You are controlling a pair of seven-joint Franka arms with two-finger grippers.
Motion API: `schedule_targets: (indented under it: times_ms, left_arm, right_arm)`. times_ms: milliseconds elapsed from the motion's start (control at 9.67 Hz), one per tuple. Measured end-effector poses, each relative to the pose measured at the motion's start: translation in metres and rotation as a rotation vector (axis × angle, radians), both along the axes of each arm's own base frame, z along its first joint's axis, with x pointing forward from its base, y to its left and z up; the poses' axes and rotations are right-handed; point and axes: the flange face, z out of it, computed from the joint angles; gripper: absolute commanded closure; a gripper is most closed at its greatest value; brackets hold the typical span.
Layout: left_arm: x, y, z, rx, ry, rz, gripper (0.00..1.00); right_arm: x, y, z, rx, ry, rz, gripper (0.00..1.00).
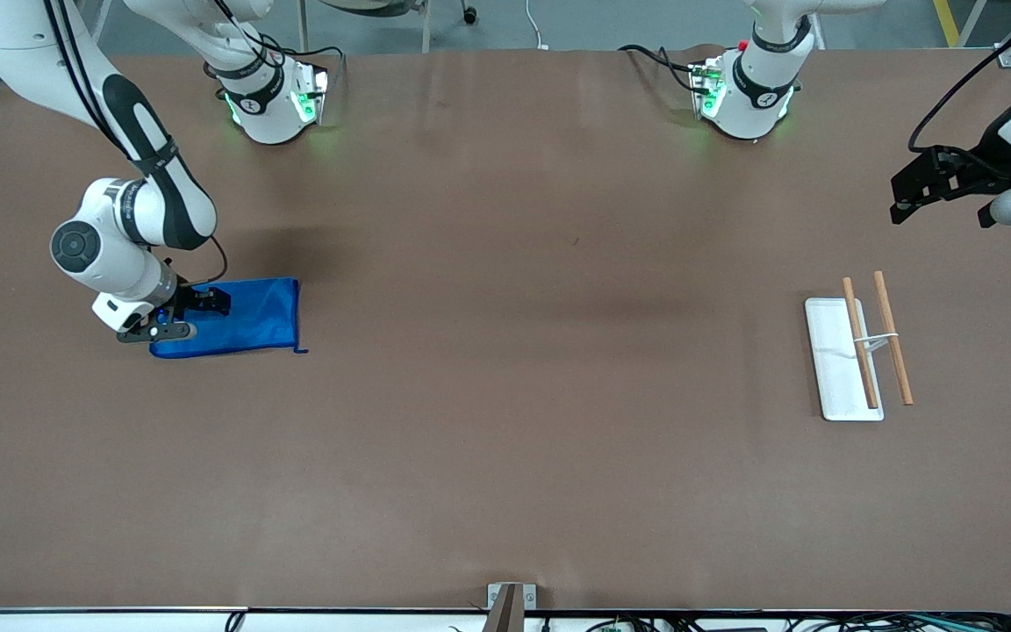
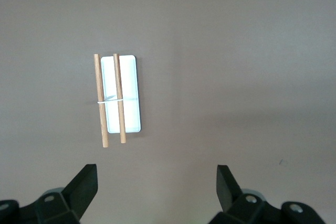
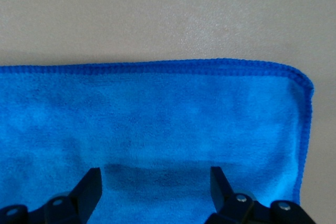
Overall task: Right arm passes towel to left arm to hang
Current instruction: 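Grasp the towel edge with the right gripper and lift it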
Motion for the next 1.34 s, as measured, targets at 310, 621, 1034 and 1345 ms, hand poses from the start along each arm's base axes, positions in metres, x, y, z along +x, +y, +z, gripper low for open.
schedule_targets:
  times_ms: [310,621,1034,1345]
  left_arm:
    - [0.001,0.000,0.002,-0.001,-0.005,-0.001,0.00]
    - [0.002,-0.001,0.003,-0.001,-0.006,-0.001,0.00]
    - [0.002,-0.001,0.003,-0.001,-0.008,-0.001,0.00]
    - [0.002,-0.001,0.003,-0.001,-0.008,-0.001,0.00]
  right_arm:
    - [-0.008,0.002,-0.005,0.000,-0.020,0.003,1.00]
    - [-0.008,0.001,0.000,0.015,0.014,-0.030,1.00]
    - [0.033,0.002,0.074,0.042,0.131,-0.036,1.00]
    - [0.072,0.029,0.171,0.115,0.189,-0.035,1.00]
